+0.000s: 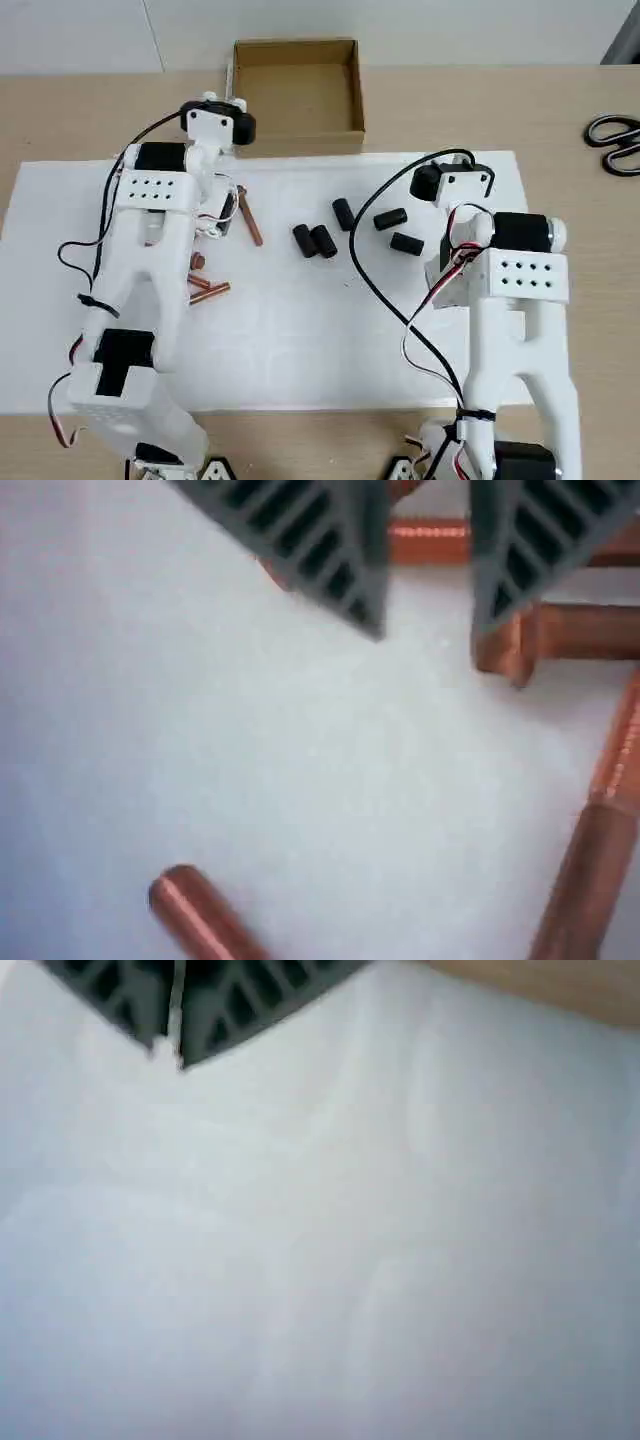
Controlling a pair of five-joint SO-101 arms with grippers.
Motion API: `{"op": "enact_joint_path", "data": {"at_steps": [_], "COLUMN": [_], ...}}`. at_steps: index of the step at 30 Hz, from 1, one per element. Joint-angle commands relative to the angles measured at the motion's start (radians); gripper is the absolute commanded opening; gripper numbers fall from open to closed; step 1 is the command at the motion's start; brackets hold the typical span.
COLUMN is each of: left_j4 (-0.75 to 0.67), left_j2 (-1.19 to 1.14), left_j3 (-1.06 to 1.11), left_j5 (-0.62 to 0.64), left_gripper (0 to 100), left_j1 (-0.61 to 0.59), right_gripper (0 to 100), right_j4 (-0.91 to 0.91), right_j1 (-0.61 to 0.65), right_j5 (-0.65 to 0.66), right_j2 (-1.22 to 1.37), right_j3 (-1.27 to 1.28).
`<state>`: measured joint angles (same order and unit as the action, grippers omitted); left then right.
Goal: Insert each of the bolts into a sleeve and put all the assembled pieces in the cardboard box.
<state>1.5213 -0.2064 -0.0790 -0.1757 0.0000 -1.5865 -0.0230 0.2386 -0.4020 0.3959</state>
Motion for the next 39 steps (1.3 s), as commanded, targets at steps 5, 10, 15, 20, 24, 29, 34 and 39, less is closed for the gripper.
{"op": "enact_joint_path", "data": {"at_steps": [5, 10, 15, 20, 24, 29, 34, 39], "left_j4": [-0.015, -0.012, -0.015, -0.023, -0.061, -0.101, -0.112, -0.112], "left_j2": [0.008, 0.008, 0.005, 0.005, 0.005, 0.003, -0.015, -0.124], "left_j3": [-0.039, -0.039, -0.039, -0.048, -0.048, -0.048, -0.050, -0.104], "left_j5": [-0.213, -0.419, -0.502, -0.503, -0.499, -0.448, -0.350, -0.282], "left_gripper": [12, 12, 12, 12, 11, 11, 11, 11], "left_j1": [-0.072, -0.118, -0.124, -0.101, -0.080, -0.078, -0.068, -0.063], "right_gripper": [0.4, 0.4, 0.4, 0.4, 0.4, 0.4, 0.4, 0.4], "right_j4": [0.002, 0.002, 0.002, 0.002, 0.002, 0.004, 0.004, 0.002], "right_j1": [-0.007, -0.007, -0.004, -0.007, -0.007, -0.007, -0.007, -0.007], "right_j5": [0.009, 0.009, 0.009, 0.009, 0.009, 0.009, 0.009, 0.009], "right_j2": [0.001, 0.001, 0.002, 0.002, 0.002, 0.002, 0.002, 0.002], "right_j3": [-0.002, -0.002, -0.002, -0.002, -0.002, -0.002, -0.002, -0.002]}}
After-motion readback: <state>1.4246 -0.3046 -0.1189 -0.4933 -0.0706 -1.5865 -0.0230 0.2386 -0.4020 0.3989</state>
